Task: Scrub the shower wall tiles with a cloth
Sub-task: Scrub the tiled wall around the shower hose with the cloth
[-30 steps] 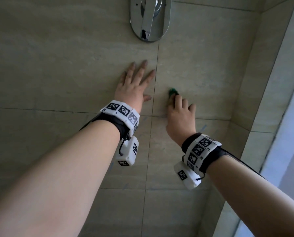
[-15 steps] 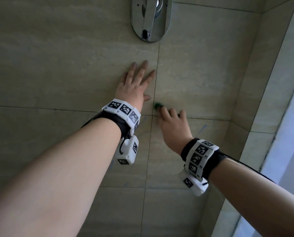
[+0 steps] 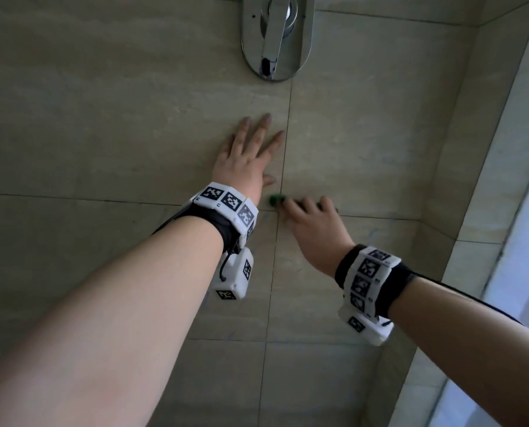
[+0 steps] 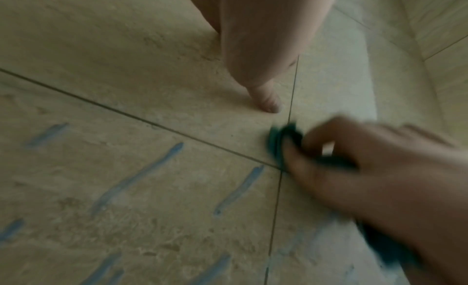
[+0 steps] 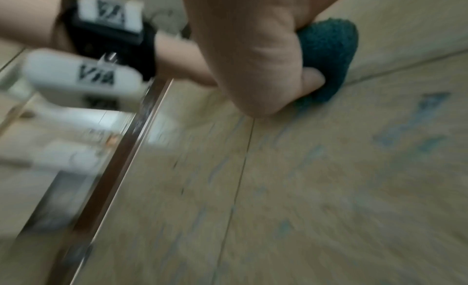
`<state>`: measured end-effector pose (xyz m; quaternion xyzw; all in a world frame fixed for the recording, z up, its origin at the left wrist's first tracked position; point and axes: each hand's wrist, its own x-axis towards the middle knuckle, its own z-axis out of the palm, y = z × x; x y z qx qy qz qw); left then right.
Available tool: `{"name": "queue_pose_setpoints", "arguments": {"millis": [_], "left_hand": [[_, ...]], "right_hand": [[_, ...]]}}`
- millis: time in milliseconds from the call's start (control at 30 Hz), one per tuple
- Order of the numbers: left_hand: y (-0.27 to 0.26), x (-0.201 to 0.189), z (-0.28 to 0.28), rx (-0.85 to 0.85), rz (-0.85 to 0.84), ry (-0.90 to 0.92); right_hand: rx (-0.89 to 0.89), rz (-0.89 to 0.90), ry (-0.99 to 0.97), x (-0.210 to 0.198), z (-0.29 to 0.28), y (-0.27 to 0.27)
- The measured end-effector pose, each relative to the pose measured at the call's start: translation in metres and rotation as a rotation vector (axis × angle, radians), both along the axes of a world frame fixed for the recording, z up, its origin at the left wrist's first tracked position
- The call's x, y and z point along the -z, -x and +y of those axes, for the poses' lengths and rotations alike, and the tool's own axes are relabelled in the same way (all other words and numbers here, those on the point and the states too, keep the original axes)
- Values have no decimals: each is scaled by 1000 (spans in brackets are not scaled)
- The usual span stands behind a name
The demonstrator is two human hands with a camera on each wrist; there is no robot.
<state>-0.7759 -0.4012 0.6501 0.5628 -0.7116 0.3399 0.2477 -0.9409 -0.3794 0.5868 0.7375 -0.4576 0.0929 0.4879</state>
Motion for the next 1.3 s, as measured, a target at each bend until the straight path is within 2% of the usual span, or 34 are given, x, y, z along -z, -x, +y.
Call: {"name": "queue_pose_setpoints", "arguments": {"millis": [67, 233, 367, 500, 667, 733, 833, 967, 1067, 1133, 1300], "left_hand": [[1, 0, 0, -3, -6, -4], [2, 2, -1, -3, 7, 15], [0, 2, -2, -21, -5, 9], [-1, 4, -4, -26, -14, 19], [1, 4, -1, -21, -8, 17], [0, 4, -1, -18, -6, 24], [0, 4, -2, -17, 0, 25], [1, 5, -3, -22, 3, 26], [2, 6, -4, -15, 22, 32], [3, 6, -4, -7, 29, 34], [1, 6, -6, -20, 8, 35]], "right_hand": [[2, 87, -23, 10, 3, 8], [105, -214, -16, 8, 2, 6], [25, -100, -37, 23, 5, 9], [97, -277, -20, 21, 4, 25], [-18, -213, 2, 30, 4, 26], [-25, -250, 13, 27, 3, 34], [144, -407, -44, 23, 6, 50], [502, -783, -206, 25, 7, 84], [510, -969, -204, 27, 4, 90], [493, -944, -246, 28, 4, 80], [303, -540, -287, 36, 9, 64]]}}
